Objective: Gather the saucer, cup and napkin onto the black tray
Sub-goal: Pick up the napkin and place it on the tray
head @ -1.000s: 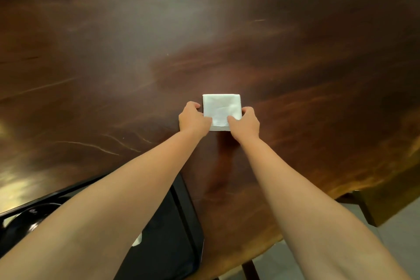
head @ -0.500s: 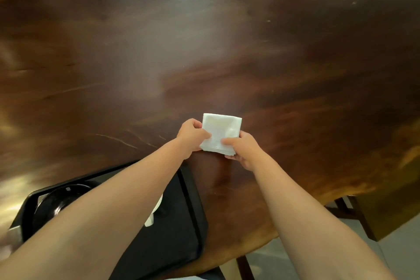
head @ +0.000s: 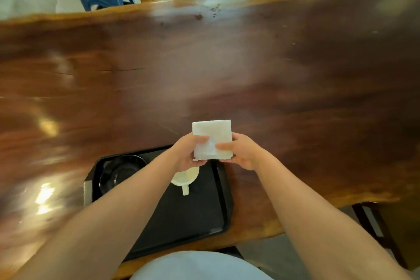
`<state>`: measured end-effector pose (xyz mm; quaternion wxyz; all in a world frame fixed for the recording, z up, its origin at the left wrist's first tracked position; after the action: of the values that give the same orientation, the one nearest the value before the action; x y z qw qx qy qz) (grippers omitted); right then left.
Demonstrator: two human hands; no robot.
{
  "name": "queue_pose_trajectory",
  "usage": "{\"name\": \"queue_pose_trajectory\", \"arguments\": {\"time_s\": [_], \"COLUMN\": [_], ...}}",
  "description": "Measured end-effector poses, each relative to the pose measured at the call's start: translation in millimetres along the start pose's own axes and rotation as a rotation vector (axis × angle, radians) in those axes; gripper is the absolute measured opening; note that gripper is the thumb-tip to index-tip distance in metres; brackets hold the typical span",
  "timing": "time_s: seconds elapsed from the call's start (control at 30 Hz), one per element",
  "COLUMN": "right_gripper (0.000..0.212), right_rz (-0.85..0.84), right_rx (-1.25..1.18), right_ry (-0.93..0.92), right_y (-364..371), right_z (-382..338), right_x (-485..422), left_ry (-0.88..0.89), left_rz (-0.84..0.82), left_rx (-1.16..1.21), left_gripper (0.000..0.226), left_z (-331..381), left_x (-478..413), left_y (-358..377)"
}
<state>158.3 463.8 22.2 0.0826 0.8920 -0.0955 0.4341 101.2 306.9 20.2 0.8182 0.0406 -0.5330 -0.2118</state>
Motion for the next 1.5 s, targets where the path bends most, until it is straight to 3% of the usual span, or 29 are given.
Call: {"name": "queue_pose_trajectory", "arguments": {"time_s": [0.27,0.5,0.6,0.9,1.07,1.23,1.5], "right_gripper": [0.047,0.037,0.043,0.046,0.03,0.041,0.053], "right_rz": [-0.143,-0.168,-0.157,-0.184,-0.178,-0.212,-0.234], "right_rx": [0.056,0.137,0.186,0.355,0.403,0.473,0.504], "right_ry": [0.001,0.027,-0.007,0.002,-0.007,0.06,0.116], "right_y": [56.6,93.9,111.0,140.5,157.6,170.6,192.3], "right_z": [23.7,36.7,38.2,65.0,92.1,114.4,145.2], "right_x": [18.6,25.9,28.8,35.8,34.8,31.9,34.2], "left_ry": [0.121,0.222,0.238,0.198,0.196,0.153,0.103], "left_rz": [-0.053,0.037,0.08,0.119,0.186,0.209,0.302], "left_rx": [0.122,0.117,0.118,0.09,0.098,0.079,0.038], "left_gripper": [0.042,0.044,0.041,0.044,0.042,0.028,0.034], "left_z": [-40.2,-59.5,-67.5,-102.8,-133.1,-161.5,-189.5], "left_x": [41.5,72.5,84.7,102.1,106.0,110.8,116.9], "left_y": [-48.3,-100.1,-119.3,-151.2,-168.6,-181.8,-202.7]}}
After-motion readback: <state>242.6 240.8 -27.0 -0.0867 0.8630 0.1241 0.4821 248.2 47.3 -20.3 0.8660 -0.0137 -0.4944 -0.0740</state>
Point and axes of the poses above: each hand's wrist, its own x-axis away from the middle knuckle, its own y-axis out of the palm, z = x × y, the point moved 5 cm from there along -x, towards the middle knuckle, and after that the axes turned 2 degrees about z, right-handed, at the moved point
